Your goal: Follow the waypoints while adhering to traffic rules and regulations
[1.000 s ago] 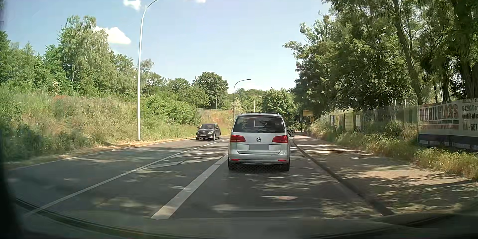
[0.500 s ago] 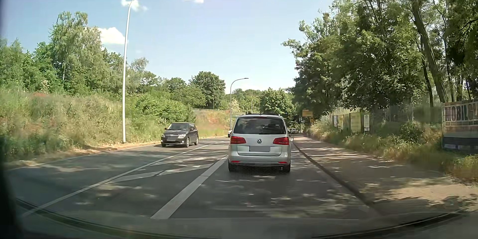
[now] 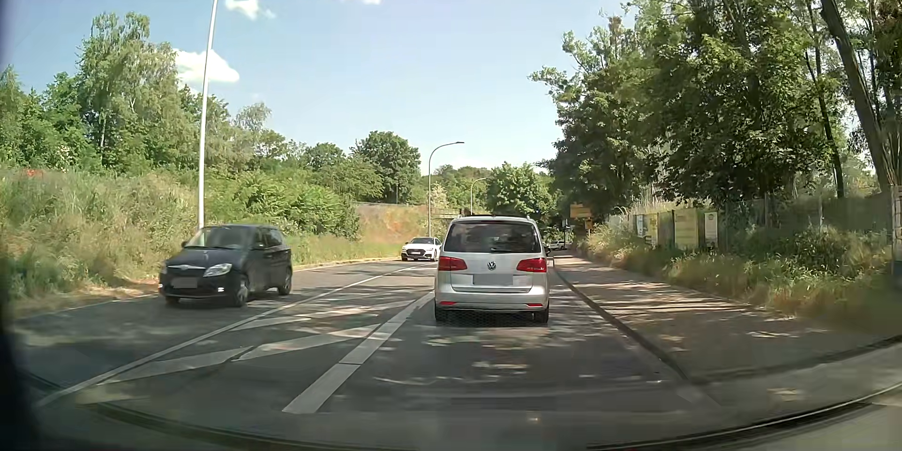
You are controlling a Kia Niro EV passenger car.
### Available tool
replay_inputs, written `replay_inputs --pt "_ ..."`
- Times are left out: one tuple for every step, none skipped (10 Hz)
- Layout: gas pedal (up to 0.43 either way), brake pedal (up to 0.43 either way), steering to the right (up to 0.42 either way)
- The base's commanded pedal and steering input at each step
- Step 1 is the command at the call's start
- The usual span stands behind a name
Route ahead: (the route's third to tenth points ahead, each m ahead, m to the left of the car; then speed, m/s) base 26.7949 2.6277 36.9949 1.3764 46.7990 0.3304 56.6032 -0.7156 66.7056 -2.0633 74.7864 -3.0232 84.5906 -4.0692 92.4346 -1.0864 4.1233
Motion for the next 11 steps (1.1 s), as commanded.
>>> replay_inputs --pt "0.079 0.03 0.01" --pt "0.13 0.03 0.009" --pt "0.169 0.03 0.007" --pt "0.197 0.03 0.006" --pt "0.24 0.03 0.006" --pt "0.26 0.03 0.006" --pt "0.28 0.03 0.006" --pt "0.299 0.03 0.006" --pt "0.311 0.03 0.008" --pt "0.319 0.03 0.009" --pt "0.339 0.03 0.01"
